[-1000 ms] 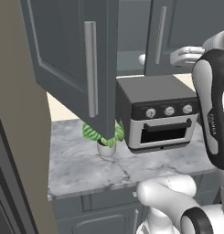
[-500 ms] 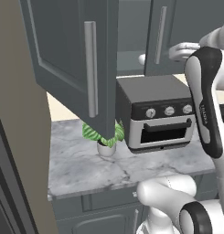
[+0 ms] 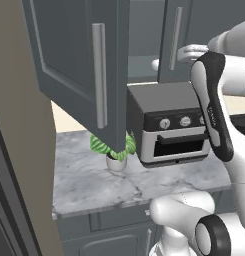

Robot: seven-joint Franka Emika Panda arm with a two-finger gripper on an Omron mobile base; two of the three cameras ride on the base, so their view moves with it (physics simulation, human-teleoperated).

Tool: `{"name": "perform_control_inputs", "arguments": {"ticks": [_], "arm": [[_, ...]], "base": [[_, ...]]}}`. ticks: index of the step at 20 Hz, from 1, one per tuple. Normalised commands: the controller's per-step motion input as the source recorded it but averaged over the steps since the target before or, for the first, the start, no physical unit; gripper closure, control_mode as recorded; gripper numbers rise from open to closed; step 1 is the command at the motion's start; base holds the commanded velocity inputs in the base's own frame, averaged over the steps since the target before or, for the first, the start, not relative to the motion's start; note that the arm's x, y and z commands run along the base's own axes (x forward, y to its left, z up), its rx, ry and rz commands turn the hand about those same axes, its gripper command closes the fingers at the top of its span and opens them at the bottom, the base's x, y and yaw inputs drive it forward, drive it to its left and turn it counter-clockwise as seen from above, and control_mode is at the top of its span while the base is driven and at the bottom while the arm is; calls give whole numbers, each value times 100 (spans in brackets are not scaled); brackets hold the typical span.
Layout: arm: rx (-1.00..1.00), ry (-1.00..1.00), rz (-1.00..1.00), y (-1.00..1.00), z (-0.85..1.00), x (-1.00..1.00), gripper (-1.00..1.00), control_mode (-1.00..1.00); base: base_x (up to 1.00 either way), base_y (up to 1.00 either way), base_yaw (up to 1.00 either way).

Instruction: Open the cabinet and move the ladle to the pot. Then close the cabinet.

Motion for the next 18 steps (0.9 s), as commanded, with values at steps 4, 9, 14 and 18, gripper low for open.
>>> {"name": "perform_control_inputs", "arguments": {"ticks": [4, 9, 14, 18], "arm": [[0, 0, 0, 0, 0, 46, -100, -100], [0, 0, 0, 0, 0, 44, -100, -100], [0, 0, 0, 0, 0, 50, -100, -100], [0, 0, 0, 0, 0, 51, -100, -100]], "base": [[0, 0, 0], [0, 0, 0], [0, 0, 0], [0, 0, 0]]}}
